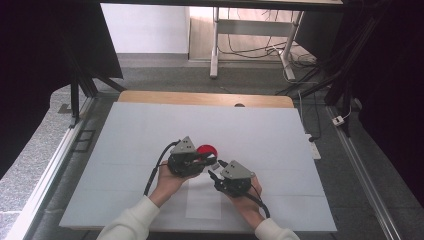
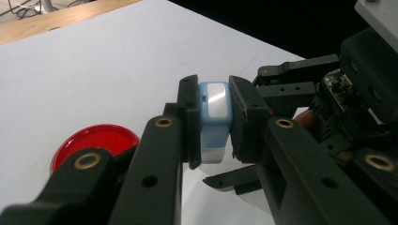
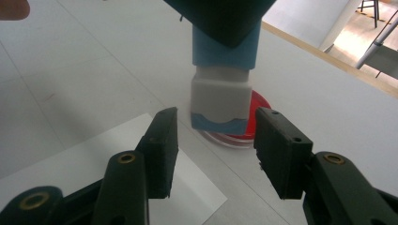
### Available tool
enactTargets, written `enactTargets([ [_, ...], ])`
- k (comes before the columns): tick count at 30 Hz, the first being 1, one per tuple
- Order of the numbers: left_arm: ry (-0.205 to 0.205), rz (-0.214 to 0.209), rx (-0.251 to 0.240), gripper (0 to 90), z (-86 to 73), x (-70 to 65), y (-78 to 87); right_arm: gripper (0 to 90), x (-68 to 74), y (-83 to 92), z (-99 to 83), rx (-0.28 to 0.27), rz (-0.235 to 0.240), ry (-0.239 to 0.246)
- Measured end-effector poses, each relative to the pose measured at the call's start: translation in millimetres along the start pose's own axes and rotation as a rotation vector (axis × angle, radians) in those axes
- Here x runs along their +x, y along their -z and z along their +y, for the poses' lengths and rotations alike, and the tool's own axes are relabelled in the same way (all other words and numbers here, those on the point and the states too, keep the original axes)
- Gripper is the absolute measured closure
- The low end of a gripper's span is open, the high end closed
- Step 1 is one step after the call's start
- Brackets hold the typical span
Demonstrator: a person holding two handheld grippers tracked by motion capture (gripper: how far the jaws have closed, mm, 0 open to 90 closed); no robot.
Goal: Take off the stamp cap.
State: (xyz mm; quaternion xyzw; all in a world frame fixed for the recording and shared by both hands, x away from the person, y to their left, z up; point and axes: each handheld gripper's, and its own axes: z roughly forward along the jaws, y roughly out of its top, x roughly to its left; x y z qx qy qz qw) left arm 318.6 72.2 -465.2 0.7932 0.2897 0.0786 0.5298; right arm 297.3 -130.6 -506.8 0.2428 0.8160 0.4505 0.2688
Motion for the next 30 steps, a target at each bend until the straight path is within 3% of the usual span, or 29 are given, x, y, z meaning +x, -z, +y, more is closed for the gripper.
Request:
enactTargets([
  [30,-0.003,0.01,-0.009,75.1,-0.8,0.3,-0.1,63.7,1.7,-3.2,0.9,0.001,-0.04,0.022],
])
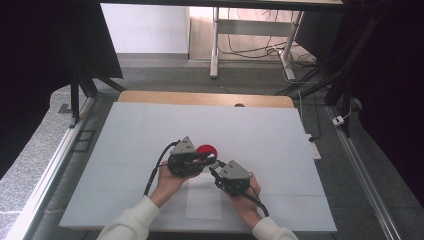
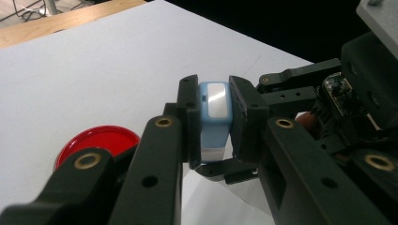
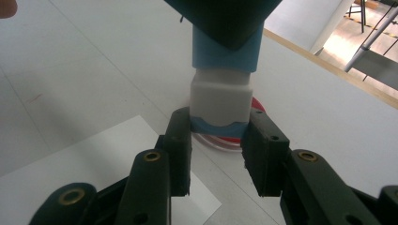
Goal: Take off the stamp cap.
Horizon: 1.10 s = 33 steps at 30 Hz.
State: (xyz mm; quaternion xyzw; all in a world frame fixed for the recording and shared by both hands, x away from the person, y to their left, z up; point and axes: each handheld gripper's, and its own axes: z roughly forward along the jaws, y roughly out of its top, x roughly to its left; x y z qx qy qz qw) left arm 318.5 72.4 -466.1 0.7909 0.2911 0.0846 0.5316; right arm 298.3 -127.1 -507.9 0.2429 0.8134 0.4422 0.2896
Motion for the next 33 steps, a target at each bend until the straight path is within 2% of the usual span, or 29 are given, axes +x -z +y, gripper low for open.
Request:
enactTargets([
  [19,0.003,0.01,0.01,75.0,-1.6,-1.5,-2.1,63.6,0.3,0.5,0.7,0.001,0.006,-0.002],
  [27,0.031,-0.003,-0.017,75.0,-0.6,2.3,2.3,64.0,-0.7,0.5,0.7,0.0,0.006,-0.01],
  [33,0.014,0.006,0.0,75.0,-1.5,-0.5,-1.3,61.8,0.0,0.4,0.7,0.007,0.009,-0.009],
])
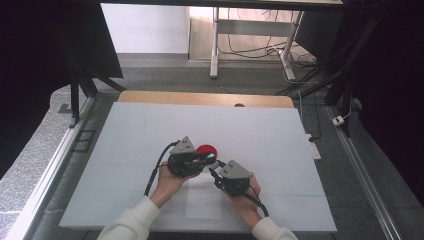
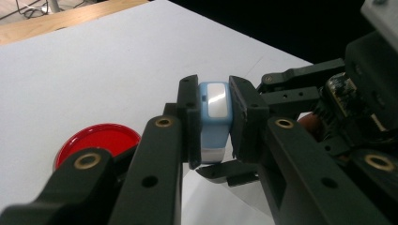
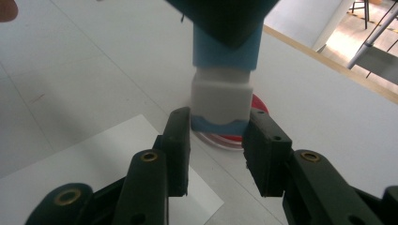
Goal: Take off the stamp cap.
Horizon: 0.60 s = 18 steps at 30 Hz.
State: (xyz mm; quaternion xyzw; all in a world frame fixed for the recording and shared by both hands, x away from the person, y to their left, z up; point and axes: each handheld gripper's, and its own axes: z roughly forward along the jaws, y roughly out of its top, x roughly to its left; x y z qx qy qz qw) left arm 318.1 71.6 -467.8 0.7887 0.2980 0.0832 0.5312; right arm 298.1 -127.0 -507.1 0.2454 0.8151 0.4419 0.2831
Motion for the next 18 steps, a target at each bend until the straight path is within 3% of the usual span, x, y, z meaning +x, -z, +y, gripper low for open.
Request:
enactTargets([
  [18,-0.001,0.012,0.006,75.1,-1.1,-0.5,-1.8,65.4,0.7,-0.9,-0.9,0.025,-0.021,0.023],
])
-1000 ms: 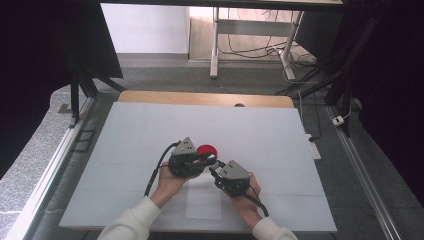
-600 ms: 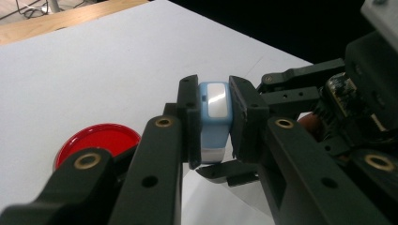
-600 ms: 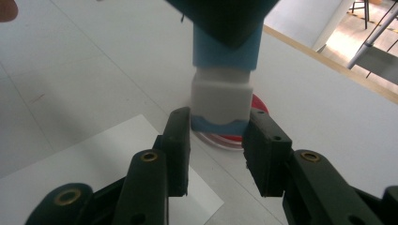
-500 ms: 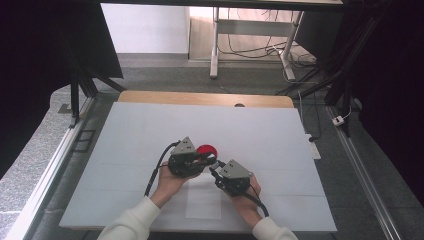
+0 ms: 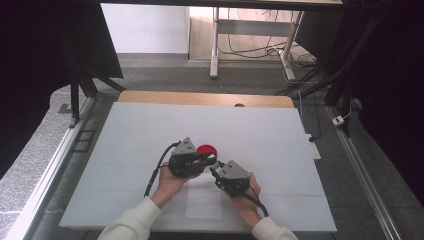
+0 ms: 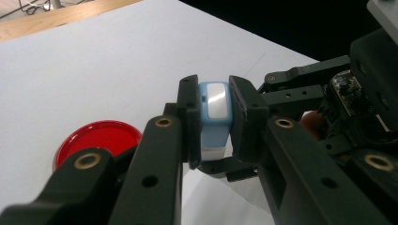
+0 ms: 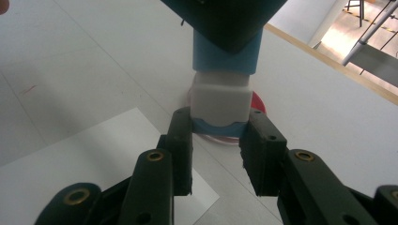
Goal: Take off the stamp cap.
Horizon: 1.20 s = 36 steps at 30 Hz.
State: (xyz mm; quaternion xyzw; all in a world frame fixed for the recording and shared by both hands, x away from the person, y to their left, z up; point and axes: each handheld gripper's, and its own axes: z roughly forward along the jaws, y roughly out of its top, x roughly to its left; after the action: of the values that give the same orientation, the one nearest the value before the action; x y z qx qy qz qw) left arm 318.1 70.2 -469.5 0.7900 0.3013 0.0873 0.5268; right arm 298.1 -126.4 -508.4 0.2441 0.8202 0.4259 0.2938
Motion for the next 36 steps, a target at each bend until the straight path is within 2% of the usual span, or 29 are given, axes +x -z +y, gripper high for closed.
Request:
enactTargets([
  [8,0.001,0.0,-0.001,75.2,0.1,-0.4,1.2,65.7,3.2,1.1,-2.0,-0.025,-0.015,-0.011],
  [13,0.007,-0.005,0.002,75.2,0.0,0.7,1.3,65.8,2.1,1.2,-1.1,-0.008,-0.006,0.021],
  [17,0.01,-0.004,-0.001,75.2,0.0,0.9,1.5,65.8,1.0,1.5,-0.9,-0.011,0.0,0.022],
  [24,0.014,-0.002,-0.017,75.2,0.2,-0.9,2.3,65.9,3.4,3.2,-2.2,-0.032,-0.021,-0.02],
  [30,0.012,0.002,-0.021,75.2,-0.2,-2.0,2.4,65.9,4.7,4.5,-2.3,-0.033,-0.034,-0.024],
  [33,0.018,-0.005,-0.018,75.2,-0.3,-0.7,2.8,65.9,4.0,4.0,-1.7,-0.029,-0.028,0.001],
  [36,0.021,-0.008,-0.018,75.2,-0.2,-0.1,3.0,66.0,1.8,4.7,0.1,-0.013,-0.025,0.046],
])
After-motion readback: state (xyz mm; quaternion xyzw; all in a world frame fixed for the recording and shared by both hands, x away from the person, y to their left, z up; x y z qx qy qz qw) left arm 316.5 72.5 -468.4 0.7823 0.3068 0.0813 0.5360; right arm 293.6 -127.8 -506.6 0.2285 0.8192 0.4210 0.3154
